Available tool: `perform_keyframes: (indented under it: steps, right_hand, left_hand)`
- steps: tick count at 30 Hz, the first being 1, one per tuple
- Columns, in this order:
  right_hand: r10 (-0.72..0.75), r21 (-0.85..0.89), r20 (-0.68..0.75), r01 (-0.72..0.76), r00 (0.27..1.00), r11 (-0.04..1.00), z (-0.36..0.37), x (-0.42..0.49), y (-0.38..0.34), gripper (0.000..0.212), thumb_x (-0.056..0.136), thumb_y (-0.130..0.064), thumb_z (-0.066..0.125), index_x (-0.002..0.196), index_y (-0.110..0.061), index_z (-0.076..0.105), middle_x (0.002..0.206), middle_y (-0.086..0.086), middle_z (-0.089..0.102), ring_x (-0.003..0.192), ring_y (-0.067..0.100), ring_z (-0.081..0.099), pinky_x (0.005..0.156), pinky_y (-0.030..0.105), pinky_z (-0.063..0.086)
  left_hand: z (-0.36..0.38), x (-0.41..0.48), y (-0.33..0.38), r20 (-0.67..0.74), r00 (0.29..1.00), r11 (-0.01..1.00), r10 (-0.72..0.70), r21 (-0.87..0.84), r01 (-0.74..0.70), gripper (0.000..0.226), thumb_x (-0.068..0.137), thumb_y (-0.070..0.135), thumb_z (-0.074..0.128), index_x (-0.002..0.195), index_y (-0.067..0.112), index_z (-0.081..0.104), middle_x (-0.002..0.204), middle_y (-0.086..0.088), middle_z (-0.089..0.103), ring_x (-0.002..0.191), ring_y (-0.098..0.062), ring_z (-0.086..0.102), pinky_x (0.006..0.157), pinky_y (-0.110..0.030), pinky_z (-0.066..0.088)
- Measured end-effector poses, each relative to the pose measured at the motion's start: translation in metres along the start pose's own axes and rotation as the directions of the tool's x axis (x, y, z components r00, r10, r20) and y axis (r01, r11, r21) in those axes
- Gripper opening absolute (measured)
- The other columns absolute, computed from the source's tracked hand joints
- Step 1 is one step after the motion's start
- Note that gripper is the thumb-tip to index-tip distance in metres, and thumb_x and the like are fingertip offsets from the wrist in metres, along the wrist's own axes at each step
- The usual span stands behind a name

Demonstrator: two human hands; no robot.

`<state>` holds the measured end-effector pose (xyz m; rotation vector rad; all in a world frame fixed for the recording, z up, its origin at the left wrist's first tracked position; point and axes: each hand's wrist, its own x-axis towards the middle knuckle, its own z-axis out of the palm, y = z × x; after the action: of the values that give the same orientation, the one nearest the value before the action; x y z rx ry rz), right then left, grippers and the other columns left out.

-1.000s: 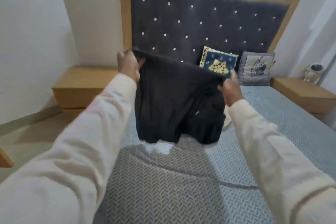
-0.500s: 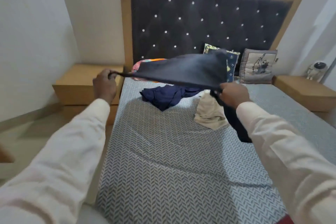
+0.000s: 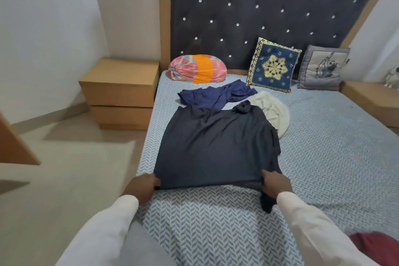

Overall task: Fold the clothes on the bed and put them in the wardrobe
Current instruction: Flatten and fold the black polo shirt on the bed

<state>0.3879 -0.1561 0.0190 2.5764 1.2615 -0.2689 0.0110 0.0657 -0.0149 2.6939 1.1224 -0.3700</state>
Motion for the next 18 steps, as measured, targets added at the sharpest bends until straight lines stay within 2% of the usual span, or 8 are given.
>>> perform_keyframes:
  steps: [4,8,14,18]
  right_hand:
    - [0.014,-0.063,0.030,-0.012,0.999,0.998,0.020,-0.029,0.004,0.033,0.089,-0.024,0.050,0.122,-0.023,0.052,0.115,0.003,0.064,0.105,0.025,0.063,0.074,0.030,0.042]
    - [0.030,-0.144,-0.011,-0.032,0.999,0.989,0.025,-0.051,0.005,0.030,0.089,-0.029,0.052,0.118,-0.025,0.056,0.112,0.000,0.066,0.103,0.023,0.065,0.074,0.029,0.044]
    - [0.127,-0.210,-0.010,-0.126,0.992,0.970,0.032,-0.091,0.005,0.024,0.093,-0.022,0.049,0.109,-0.020,0.067,0.108,-0.001,0.068,0.098,0.018,0.067,0.068,0.025,0.041]
    - [0.174,-0.251,0.059,-0.154,0.983,0.956,0.031,-0.115,0.001,0.024,0.096,-0.025,0.048,0.111,-0.020,0.066,0.115,-0.001,0.066,0.106,0.019,0.064,0.078,0.026,0.044]
  left_hand:
    - [-0.002,-0.023,0.020,0.187,0.982,0.977,-0.010,0.213,-0.030,0.033,0.087,0.010,0.048,0.118,0.016,0.060,0.123,-0.009,0.060,0.111,-0.030,0.060,0.092,-0.035,0.047]
    - [-0.002,-0.041,0.046,0.273,0.960,0.923,-0.060,0.381,-0.051,0.043,0.091,0.014,0.056,0.133,0.008,0.052,0.136,-0.015,0.053,0.123,-0.033,0.055,0.099,-0.040,0.044]
    - [0.009,-0.071,0.071,0.303,0.949,0.909,-0.083,0.413,-0.052,0.045,0.091,0.017,0.058,0.136,0.011,0.053,0.139,-0.011,0.053,0.125,-0.029,0.054,0.101,-0.038,0.045]
    - [0.018,-0.088,0.071,0.362,0.925,0.911,-0.113,0.410,-0.049,0.044,0.092,0.020,0.056,0.136,0.013,0.054,0.140,-0.008,0.054,0.127,-0.027,0.054,0.102,-0.039,0.046]
